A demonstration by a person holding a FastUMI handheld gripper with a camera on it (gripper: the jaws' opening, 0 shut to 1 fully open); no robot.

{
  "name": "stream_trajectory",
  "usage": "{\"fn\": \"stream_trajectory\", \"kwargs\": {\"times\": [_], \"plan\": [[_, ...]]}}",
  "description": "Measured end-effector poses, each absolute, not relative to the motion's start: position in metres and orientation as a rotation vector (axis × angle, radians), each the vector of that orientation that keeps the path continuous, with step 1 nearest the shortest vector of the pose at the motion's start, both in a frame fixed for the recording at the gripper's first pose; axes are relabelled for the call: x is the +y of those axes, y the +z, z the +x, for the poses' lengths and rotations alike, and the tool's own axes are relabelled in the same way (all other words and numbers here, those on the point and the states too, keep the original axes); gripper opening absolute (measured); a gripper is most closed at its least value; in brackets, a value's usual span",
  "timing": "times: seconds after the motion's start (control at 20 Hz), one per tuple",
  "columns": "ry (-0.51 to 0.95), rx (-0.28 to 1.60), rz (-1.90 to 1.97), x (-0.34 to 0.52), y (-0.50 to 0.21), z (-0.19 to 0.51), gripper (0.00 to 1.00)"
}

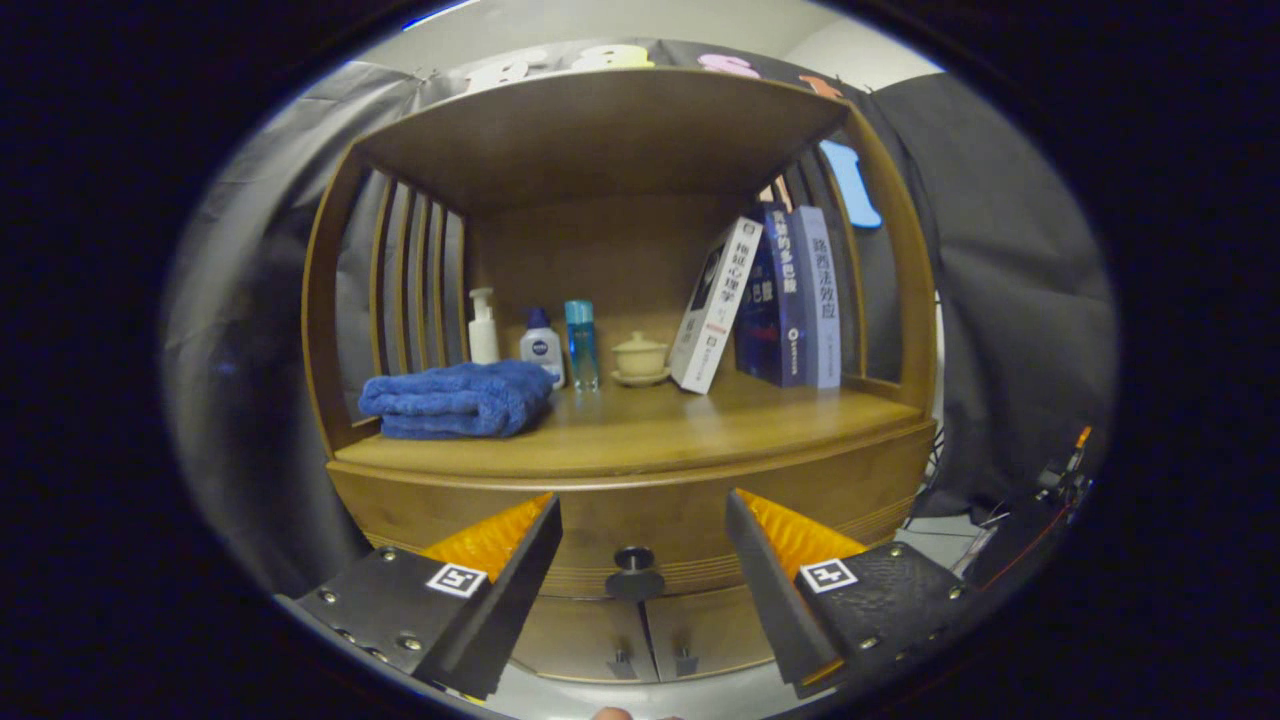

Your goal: Pull open the drawer, take out the items inside it, and place them on the countertop above the cabinet.

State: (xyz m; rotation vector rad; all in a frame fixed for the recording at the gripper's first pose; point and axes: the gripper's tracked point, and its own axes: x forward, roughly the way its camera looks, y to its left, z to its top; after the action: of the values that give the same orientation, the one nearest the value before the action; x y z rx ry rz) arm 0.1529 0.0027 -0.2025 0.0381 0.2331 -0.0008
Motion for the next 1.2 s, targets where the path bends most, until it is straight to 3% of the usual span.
{"fn": "stream_trajectory", "kwargs": {"times": [0.2,0.35,0.55,0.65,0.8,0.85,1.2], "plan": [[0.007,0.307,0.016,0.001,-0.244,0.160,0.97],[0.022,0.377,-0.013,0.000,-0.274,0.166,0.79],[0.042,0.382,-0.098,0.006,-0.279,0.158,0.44],[0.043,0.379,-0.106,0.004,-0.284,0.163,0.43],[0.067,0.366,-0.069,0.006,-0.283,0.163,0.35],[0.074,0.368,-0.065,0.006,-0.282,0.160,0.28],[0.051,0.345,-0.054,0.003,-0.277,0.111,0.28]]}}
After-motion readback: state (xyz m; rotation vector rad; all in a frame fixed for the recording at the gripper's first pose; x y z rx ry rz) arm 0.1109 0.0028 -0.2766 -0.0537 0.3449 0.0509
